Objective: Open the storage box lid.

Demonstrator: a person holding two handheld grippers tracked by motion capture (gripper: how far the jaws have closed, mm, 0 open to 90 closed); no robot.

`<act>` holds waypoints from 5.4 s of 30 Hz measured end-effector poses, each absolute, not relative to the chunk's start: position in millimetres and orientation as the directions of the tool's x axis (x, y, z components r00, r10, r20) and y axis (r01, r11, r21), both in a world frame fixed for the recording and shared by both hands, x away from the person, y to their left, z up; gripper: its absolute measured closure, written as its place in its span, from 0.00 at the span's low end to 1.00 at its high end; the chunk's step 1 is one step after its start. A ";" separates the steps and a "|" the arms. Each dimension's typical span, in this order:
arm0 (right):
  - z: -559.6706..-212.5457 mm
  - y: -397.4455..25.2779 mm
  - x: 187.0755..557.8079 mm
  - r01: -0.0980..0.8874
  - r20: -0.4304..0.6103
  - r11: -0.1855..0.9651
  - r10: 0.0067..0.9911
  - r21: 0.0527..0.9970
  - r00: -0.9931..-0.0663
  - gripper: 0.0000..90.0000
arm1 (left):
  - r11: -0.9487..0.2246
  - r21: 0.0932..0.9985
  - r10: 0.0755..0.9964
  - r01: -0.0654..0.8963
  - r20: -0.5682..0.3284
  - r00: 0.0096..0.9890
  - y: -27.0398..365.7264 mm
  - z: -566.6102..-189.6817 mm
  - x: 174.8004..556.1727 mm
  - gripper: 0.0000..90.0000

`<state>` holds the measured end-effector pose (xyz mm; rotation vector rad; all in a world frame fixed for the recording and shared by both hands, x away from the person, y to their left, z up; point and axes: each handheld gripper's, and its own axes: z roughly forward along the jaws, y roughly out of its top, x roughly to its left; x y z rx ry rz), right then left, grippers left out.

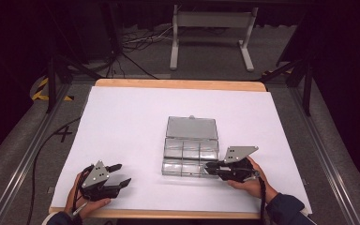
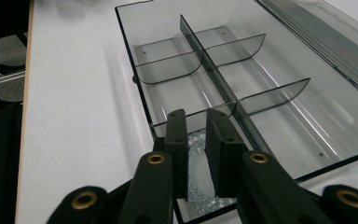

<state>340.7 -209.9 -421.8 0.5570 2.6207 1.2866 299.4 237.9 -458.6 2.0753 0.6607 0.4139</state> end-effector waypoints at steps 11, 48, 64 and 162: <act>-416.4 -213.8 338.4 0.242 -0.003 0.545 0.410 0.803 -0.912 0.90 | -0.461 0.836 0.596 0.297 0.044 0.802 237.7 -458.6 299.4 0.43; -400.1 -245.0 348.1 0.260 -0.047 0.493 0.527 0.830 -0.848 0.74 | -0.438 0.849 0.606 0.297 0.034 0.795 235.2 -451.8 303.2 0.42; -395.1 -253.1 358.3 0.285 -0.026 0.461 0.559 0.840 -0.829 0.69 | -0.450 0.854 0.571 0.260 0.052 0.819 214.4 -440.7 316.4 0.42; -437.3 -245.7 472.7 0.712 0.497 0.099 0.650 0.695 -0.576 0.58 | -0.546 0.805 0.480 0.233 0.073 0.874 130.3 -449.7 406.1 0.97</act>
